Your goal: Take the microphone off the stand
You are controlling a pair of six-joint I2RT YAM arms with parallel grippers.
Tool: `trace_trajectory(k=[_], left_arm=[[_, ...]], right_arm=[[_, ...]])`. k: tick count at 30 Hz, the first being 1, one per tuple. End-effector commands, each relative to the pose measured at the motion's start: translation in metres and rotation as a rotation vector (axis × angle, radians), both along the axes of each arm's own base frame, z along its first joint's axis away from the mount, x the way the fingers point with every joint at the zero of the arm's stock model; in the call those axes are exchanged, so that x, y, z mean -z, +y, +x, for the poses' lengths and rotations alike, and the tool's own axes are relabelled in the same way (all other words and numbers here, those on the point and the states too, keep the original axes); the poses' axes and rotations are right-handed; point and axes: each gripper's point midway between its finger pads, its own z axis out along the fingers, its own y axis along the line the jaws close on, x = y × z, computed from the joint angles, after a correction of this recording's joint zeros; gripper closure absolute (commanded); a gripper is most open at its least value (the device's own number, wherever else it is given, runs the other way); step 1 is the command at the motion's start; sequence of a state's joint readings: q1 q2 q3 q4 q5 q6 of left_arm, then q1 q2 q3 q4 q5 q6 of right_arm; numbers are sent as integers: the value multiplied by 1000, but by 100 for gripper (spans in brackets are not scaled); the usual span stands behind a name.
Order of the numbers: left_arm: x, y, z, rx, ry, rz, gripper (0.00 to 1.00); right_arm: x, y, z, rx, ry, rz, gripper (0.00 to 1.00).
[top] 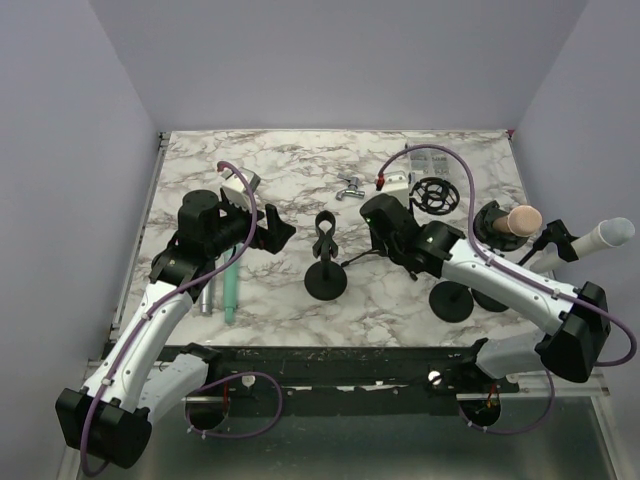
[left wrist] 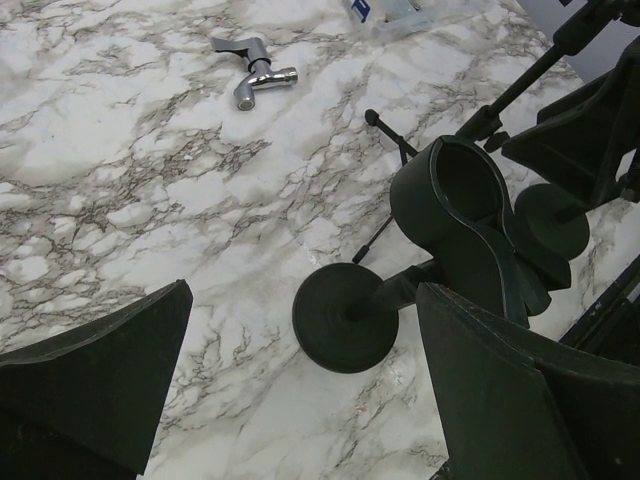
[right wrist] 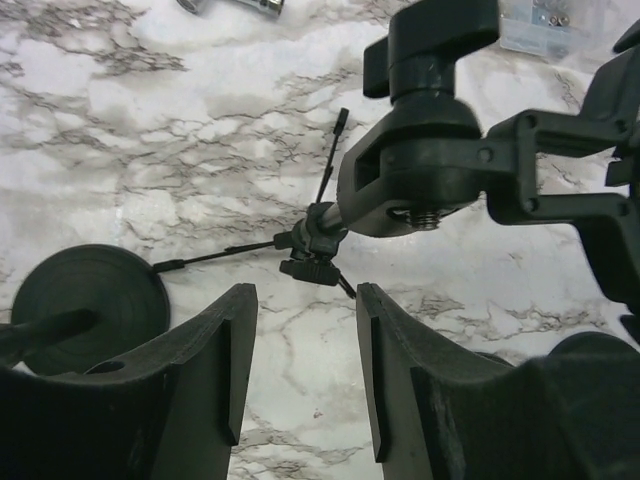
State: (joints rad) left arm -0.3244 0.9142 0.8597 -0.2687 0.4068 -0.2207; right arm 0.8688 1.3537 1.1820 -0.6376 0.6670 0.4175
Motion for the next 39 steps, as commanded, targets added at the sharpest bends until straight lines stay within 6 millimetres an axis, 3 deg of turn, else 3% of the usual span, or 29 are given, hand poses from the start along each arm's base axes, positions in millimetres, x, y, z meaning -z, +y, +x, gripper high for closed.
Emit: trace_trajectory(k=[1, 7, 17, 21, 24, 28, 32, 39], left_arm=[[-10, 1, 1, -7, -40, 7, 2], [-9, 0, 1, -2, -35, 7, 1], [-7, -1, 2, 2, -29, 9, 1], [-7, -2, 2, 6, -23, 9, 2], [-6, -1, 2, 0, -22, 12, 1], [-8, -1, 1, 2, -32, 9, 1], [-9, -2, 0, 9, -30, 5, 1], [-8, -2, 1, 6, -27, 6, 1]], right_arm=[[15, -10, 7, 67, -28, -49, 51], [21, -20, 14, 99, -79, -108, 56], [40, -14, 21, 77, -68, -155, 60], [41, -16, 24, 81, -74, -195, 71], [41, -27, 23, 108, -57, -278, 86], [43, -48, 17, 127, -32, -446, 96], [40, -66, 11, 157, -27, -626, 99], [29, -59, 13, 172, -60, -794, 98]])
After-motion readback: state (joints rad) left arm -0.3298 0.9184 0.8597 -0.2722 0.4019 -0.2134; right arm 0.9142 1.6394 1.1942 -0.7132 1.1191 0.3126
